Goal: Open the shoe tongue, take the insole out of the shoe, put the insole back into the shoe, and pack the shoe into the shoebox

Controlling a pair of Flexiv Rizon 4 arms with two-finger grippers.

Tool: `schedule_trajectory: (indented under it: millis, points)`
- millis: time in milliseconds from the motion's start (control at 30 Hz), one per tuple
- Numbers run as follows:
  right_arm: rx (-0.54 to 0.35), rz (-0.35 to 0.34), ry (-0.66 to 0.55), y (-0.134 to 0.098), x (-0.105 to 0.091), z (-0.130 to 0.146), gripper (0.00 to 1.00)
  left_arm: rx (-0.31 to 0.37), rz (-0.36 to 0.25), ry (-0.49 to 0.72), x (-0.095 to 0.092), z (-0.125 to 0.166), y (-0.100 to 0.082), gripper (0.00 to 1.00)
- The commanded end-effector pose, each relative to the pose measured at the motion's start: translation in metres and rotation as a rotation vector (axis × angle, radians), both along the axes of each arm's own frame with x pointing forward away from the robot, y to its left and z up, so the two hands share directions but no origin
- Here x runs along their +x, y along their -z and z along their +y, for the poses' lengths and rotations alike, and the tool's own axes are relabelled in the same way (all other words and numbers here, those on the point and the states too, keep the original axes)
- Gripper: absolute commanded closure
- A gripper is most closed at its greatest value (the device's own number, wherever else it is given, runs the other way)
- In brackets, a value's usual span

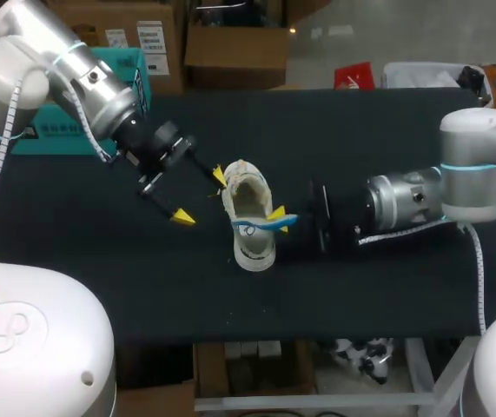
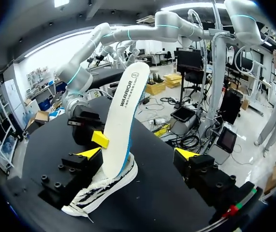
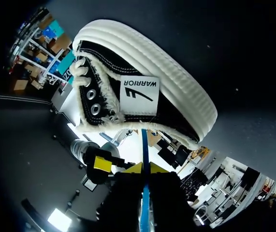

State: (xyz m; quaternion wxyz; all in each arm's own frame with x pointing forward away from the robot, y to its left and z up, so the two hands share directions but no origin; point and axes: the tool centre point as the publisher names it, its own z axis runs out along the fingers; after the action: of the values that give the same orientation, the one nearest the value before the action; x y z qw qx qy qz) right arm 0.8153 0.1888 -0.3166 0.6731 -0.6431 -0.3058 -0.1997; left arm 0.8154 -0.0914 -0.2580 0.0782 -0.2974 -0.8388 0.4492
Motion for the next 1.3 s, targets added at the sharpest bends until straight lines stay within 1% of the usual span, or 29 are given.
schedule_trajectory:
  millis: [33,100,133,233,267,333,367,433,467,500,567,600,667,700,767,800,867,900,933,1000,1033,1067,1133,1167,1300]
  points:
    - [0.046,-0.004,0.042,0.012,-0.007,-0.004,1.00,-0.079,-0.082,-0.154,-0.011,-0.004,0.009,0.00]
    - [0.047,-0.008,0.063,0.013,-0.007,-0.004,1.00,-0.101,-0.105,-0.156,-0.011,-0.006,0.013,0.00]
    - [0.051,-0.009,0.069,0.014,-0.007,-0.004,1.00,-0.105,-0.105,-0.156,-0.011,-0.007,0.014,0.00]
    - [0.057,-0.015,0.084,0.013,-0.008,-0.004,1.00,-0.125,-0.153,-0.149,-0.013,-0.010,0.019,0.00]
    - [0.059,-0.016,0.087,0.012,-0.008,-0.003,1.00,-0.123,-0.187,-0.155,-0.014,-0.013,0.021,0.00]
    - [0.058,-0.016,0.092,0.009,-0.008,-0.003,1.00,-0.140,-0.205,-0.136,-0.015,-0.016,0.024,0.00]
    - [0.058,-0.016,0.093,0.008,-0.008,-0.002,1.00,-0.147,-0.229,-0.147,-0.015,-0.018,0.026,0.00]
    - [0.056,-0.018,0.096,0.005,-0.008,-0.001,1.00,-0.161,-0.245,-0.141,-0.015,-0.022,0.030,0.00]
    - [0.056,-0.019,0.102,0.004,-0.008,0.000,1.00,-0.169,-0.273,-0.155,-0.015,-0.024,0.031,0.00]
    - [0.055,-0.019,0.103,0.004,-0.007,0.000,1.00,-0.171,-0.277,-0.159,-0.014,-0.026,0.033,0.00]
    - [0.052,-0.020,0.108,0.003,-0.007,0.002,1.00,-0.174,-0.307,-0.163,-0.013,-0.031,0.036,0.00]
    - [0.050,-0.020,0.108,0.003,-0.006,0.003,1.00,-0.178,-0.295,-0.157,-0.013,-0.032,0.037,0.00]
    - [0.033,-0.026,0.093,0.003,-0.004,0.006,1.00,-0.189,-0.326,-0.168,-0.011,-0.035,0.039,0.02]
    - [0.032,-0.029,0.090,0.002,-0.003,0.008,1.00,-0.196,-0.316,-0.166,-0.010,-0.036,0.039,0.06]
    - [0.013,-0.037,0.091,0.001,-0.003,0.009,1.00,-0.210,-0.339,-0.183,-0.008,-0.037,0.039,0.11]
    - [0.015,-0.043,0.092,0.001,-0.002,0.009,1.00,-0.215,-0.342,-0.181,-0.007,-0.037,0.040,0.16]
    - [0.014,-0.049,0.094,0.001,-0.002,0.009,1.00,-0.222,-0.373,-0.198,-0.006,-0.039,0.041,0.28]
    - [0.015,-0.051,0.095,0.000,-0.002,0.010,1.00,-0.221,-0.375,-0.198,-0.005,-0.040,0.042,0.32]
    - [0.014,-0.055,0.098,0.000,-0.002,0.010,1.00,-0.225,-0.391,-0.207,-0.004,-0.041,0.043,0.34]
    - [0.013,-0.058,0.100,-0.001,-0.003,0.010,1.00,-0.223,-0.407,-0.214,-0.001,-0.043,0.045,0.45]
    - [0.012,-0.059,0.102,-0.002,-0.003,0.010,1.00,-0.231,-0.409,-0.216,0.000,-0.044,0.046,0.52]
    - [0.010,-0.062,0.103,-0.003,-0.004,0.011,1.00,-0.231,-0.424,-0.227,0.003,-0.045,0.046,0.56]
    - [0.008,-0.064,0.105,-0.004,-0.004,0.011,1.00,-0.241,-0.430,-0.231,0.005,-0.047,0.047,0.60]
    - [0.007,-0.065,0.106,-0.004,-0.004,0.011,1.00,-0.246,-0.438,-0.234,0.007,-0.049,0.048,0.64]
    - [0.006,-0.066,0.110,-0.004,-0.005,0.011,1.00,-0.252,-0.450,-0.237,0.009,-0.053,0.049,0.67]
